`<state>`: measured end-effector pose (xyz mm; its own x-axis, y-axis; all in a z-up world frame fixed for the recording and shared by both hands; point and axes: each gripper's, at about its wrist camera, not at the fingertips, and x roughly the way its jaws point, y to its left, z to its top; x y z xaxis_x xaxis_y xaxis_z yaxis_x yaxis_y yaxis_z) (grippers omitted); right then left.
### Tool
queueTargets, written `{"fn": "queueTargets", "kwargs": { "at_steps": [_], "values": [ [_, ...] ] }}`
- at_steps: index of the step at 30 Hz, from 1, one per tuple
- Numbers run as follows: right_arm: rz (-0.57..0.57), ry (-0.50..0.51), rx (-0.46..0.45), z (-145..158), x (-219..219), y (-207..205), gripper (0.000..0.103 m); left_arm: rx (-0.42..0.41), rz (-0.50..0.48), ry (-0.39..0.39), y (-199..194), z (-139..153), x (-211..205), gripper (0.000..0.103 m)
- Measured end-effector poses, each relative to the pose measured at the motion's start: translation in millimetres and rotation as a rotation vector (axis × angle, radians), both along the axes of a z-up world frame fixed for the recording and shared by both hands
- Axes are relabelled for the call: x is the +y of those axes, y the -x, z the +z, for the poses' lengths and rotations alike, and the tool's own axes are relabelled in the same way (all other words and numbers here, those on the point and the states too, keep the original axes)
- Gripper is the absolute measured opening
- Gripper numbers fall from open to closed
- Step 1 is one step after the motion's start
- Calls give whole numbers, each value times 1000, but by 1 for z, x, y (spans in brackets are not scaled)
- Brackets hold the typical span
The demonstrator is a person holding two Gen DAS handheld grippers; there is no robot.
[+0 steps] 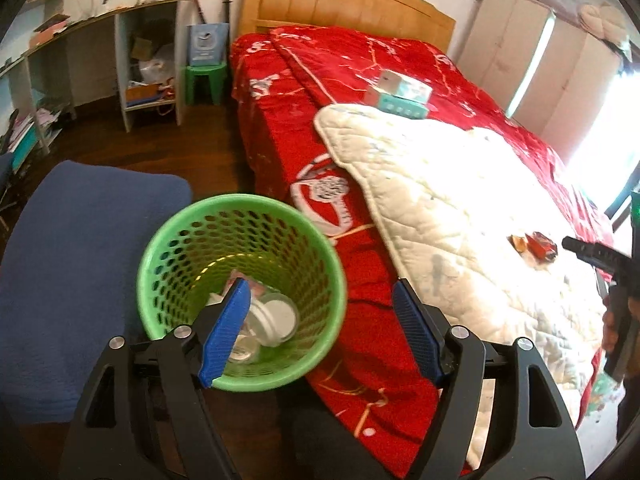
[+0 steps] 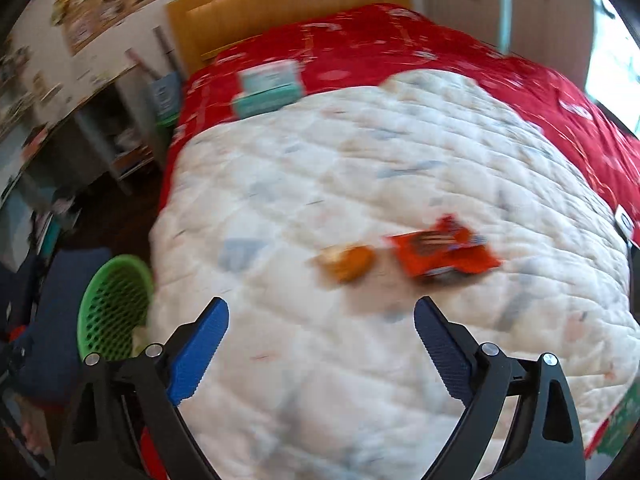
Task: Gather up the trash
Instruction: 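Move the right tool to the bed and grasp the orange snack wrapper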
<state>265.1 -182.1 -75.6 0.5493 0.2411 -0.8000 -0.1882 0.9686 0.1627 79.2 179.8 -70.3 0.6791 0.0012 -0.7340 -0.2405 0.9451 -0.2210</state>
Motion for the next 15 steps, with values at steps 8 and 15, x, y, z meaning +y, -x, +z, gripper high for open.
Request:
{"fn": "queueTargets", "kwargs": {
  "at_steps": [8,15],
  "values": [
    [-186,-28,91,-15,-70,-48,91,12,-61,-3,-18,-3,-27,75],
    [-293,-120,208,-38,-83,-82,91,27,-87,3,-30,-12,-33,75]
  ]
}}
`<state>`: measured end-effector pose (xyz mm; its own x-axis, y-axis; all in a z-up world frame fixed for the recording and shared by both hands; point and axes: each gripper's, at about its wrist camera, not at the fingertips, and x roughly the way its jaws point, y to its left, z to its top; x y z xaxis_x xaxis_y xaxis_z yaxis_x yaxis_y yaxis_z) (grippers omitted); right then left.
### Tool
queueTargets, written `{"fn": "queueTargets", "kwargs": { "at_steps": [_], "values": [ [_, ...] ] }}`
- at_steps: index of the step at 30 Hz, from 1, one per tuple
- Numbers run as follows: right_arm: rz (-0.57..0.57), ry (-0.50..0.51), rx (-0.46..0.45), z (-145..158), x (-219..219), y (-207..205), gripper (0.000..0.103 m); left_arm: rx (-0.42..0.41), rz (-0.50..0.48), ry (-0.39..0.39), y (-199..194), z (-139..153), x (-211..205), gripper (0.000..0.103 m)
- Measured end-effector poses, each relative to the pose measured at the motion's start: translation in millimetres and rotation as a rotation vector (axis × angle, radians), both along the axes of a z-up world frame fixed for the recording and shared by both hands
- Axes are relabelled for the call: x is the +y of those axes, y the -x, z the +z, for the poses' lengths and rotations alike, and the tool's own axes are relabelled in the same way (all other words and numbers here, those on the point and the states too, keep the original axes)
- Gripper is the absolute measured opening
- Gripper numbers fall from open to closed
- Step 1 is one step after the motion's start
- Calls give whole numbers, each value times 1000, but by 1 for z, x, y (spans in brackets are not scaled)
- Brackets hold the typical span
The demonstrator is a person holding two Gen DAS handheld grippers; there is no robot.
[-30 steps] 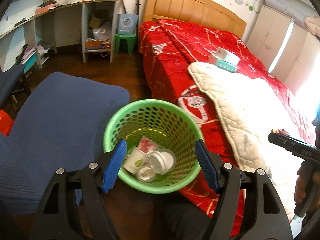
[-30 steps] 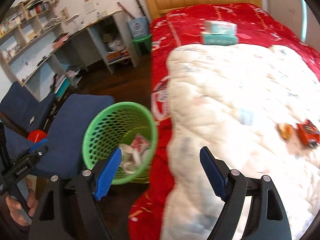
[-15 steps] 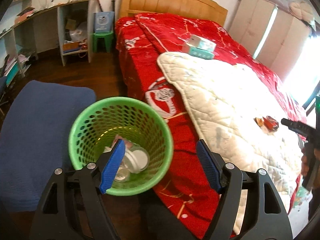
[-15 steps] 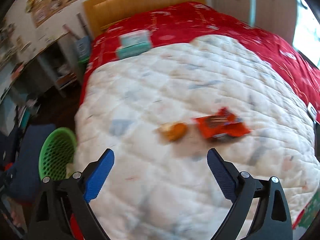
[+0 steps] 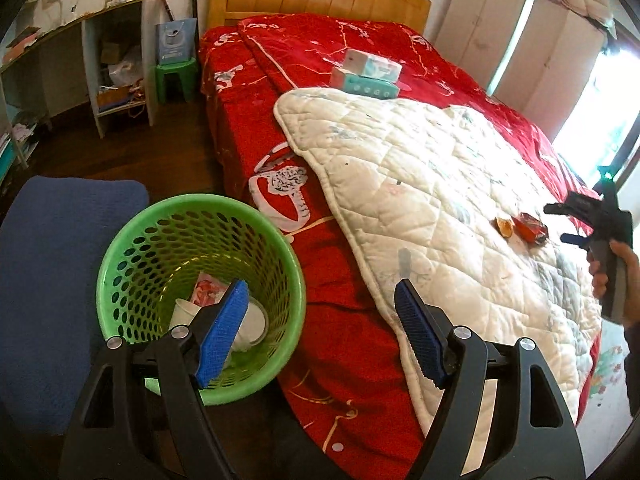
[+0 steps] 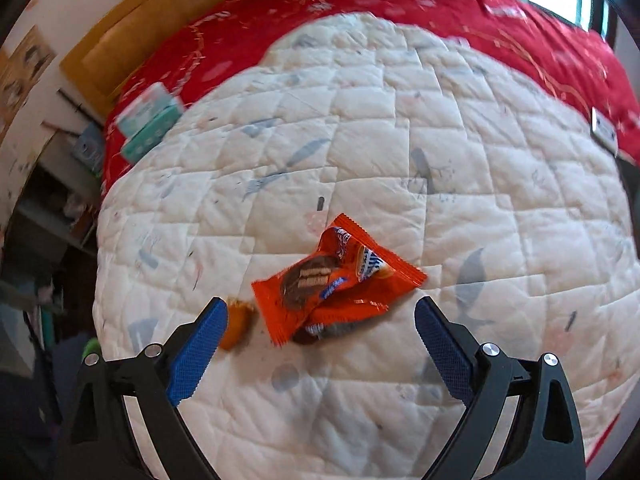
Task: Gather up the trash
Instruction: 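Move the right tool to the bed and grasp the orange snack wrapper, then grasp the orange cracker piece with the left tool while the right tool holds the wrapper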
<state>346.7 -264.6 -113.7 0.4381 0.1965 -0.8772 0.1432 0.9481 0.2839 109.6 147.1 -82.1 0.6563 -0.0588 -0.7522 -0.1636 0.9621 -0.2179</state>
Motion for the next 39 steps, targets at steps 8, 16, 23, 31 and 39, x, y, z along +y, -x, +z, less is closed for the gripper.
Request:
{"fn": "queueTargets", "kwargs": {
  "at_steps": [8,16,23,31,39],
  "values": [
    [-143,23,101,-30,3,-40,91,20,-8,8,-9,-13,6,75],
    [-170,142,148,-49,12,-57,82,37,-40,19,-22,-22,-2,75],
    [-110,108,90,-36,4,-38,71,21,-131,20,-45,-16,-40,75],
    [-52,38,26,-7,-20,-1,70,0,-301,39,-84,-10,-113,75],
    [2,40,-29,14,-44,33,70,8,-462,50,-133,-17,-183,75]
  ]
}}
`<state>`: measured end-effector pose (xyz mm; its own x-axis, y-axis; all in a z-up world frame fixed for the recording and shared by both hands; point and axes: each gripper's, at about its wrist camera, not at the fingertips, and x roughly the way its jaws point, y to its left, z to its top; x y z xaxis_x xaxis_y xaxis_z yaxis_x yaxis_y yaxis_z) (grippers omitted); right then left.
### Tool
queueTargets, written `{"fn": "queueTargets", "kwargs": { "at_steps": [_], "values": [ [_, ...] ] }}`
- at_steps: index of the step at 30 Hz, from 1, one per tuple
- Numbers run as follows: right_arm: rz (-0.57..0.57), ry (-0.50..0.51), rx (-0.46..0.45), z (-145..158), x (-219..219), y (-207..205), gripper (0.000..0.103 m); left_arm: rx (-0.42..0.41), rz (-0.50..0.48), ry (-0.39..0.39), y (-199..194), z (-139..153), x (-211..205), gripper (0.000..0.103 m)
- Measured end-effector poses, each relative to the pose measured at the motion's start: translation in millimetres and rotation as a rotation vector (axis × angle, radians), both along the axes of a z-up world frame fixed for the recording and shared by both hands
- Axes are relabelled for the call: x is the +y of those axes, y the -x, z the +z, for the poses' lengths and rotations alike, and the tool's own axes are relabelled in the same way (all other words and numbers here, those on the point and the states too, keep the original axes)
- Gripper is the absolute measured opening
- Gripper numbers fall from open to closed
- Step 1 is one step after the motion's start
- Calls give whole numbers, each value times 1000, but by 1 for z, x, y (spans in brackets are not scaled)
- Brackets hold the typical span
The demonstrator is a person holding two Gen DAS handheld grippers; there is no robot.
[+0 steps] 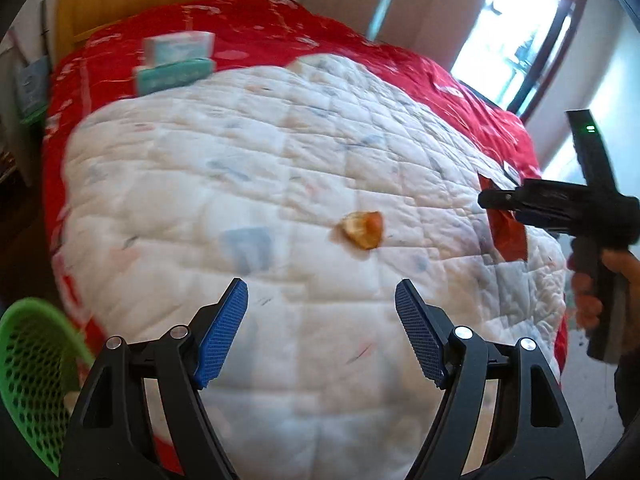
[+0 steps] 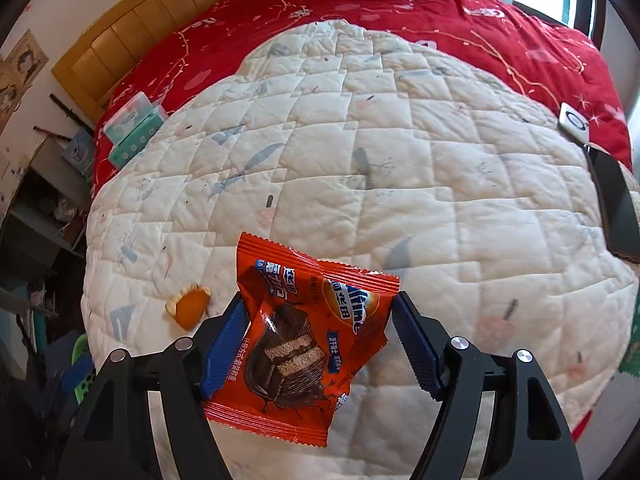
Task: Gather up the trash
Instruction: 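Grasp the orange cracker piece with the left tool while the right tool holds the wrapper, then carry the cracker piece to the basket and open the left tool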
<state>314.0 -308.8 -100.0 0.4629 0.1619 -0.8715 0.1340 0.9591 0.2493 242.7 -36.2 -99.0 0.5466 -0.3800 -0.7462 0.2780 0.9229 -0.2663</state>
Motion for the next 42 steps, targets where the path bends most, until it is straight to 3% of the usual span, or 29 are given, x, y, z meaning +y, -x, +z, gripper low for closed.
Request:
{"fn": "queueTargets", "kwargs": {
  "at_steps": [7,14,20,23,25,28,34,42],
  "values": [
    [36,-8,-25,4,-12,20,70,43,-55,-13,-40,-16,-40,75],
    [66,8,-42,2,-13,35,70,58,-86,-93,-65,-32,-69,72],
    [76,9,-46,0,-13,41,70,77,-85,-127,-78,-45,-78,63],
    [80,6,-47,-1,-13,44,70,72,-64,-140,-81,-48,-78,51],
    [82,8,-48,-1,-11,46,70,65,-61,-142,-81,-48,-77,36],
    [89,14,-53,0,-7,50,70,50,-52,-112,-74,-41,-71,31],
    [116,3,-69,7,10,63,70,11,-18,-69,-47,-21,-46,28],
    [207,-21,-104,24,60,83,70,-65,88,-15,11,19,19,28]
  ]
}}
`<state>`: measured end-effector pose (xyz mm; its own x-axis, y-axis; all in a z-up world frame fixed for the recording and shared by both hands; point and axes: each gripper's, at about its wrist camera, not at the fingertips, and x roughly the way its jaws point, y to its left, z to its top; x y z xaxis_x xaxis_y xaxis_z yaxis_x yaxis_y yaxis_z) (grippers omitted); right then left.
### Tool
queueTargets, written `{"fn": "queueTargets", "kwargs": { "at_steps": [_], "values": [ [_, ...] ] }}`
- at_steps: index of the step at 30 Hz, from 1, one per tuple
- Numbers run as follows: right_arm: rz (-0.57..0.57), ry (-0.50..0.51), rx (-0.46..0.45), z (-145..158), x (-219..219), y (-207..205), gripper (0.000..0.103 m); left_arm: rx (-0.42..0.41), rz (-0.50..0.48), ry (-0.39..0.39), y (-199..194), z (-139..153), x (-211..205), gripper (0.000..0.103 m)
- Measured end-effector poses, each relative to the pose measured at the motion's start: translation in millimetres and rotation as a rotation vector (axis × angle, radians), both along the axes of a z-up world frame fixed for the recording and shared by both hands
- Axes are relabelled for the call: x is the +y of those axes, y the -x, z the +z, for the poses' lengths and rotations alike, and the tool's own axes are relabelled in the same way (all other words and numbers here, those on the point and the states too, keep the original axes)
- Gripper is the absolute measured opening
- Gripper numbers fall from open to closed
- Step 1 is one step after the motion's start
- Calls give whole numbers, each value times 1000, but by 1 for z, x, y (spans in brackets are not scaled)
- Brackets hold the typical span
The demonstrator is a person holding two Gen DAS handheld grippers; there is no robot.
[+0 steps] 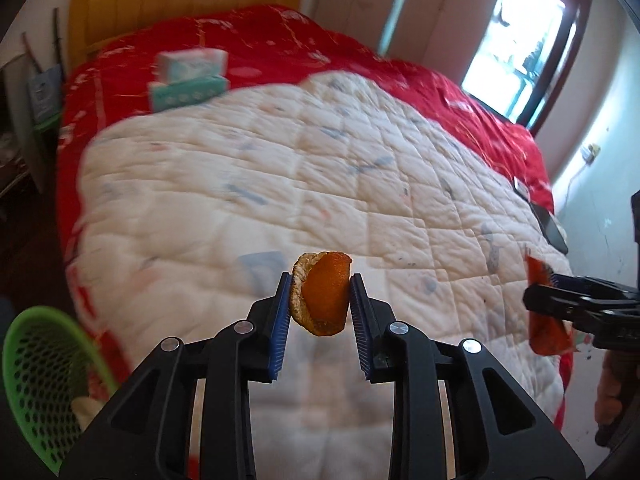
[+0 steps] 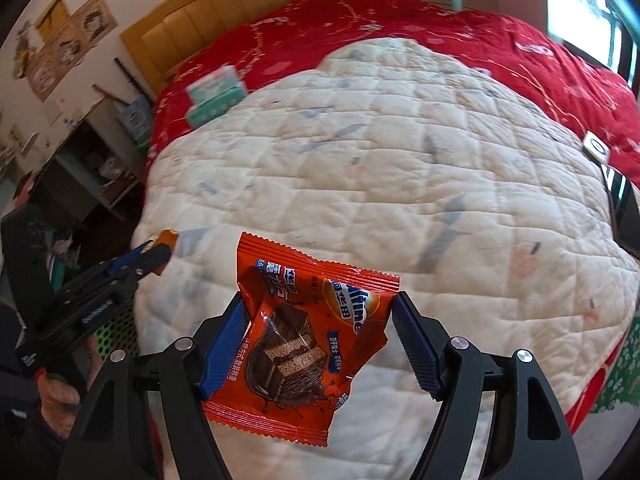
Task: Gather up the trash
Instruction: 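Carry the cracker piece to the basket and open the left tool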
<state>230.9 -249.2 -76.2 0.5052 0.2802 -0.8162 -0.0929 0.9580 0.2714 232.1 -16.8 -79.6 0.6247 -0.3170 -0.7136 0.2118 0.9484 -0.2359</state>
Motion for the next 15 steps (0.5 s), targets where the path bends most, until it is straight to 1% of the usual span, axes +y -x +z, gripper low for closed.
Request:
{"fn": "queueTargets", "kwargs": {
  "at_steps": [4,7,13,15],
  "values": [
    [56,-14,-9,5,30,8,70,-30,85,1,35,14,46,28],
    [102,-21,-21,10,54,14,70,-38,144,1,56,20,77,28],
    [190,-35,-35,18,101,25,70,-35,273,-10,97,27,143,28],
    [216,-43,-36,20,116,28,70,-36,308,-13,106,28,159,28]
  ]
}}
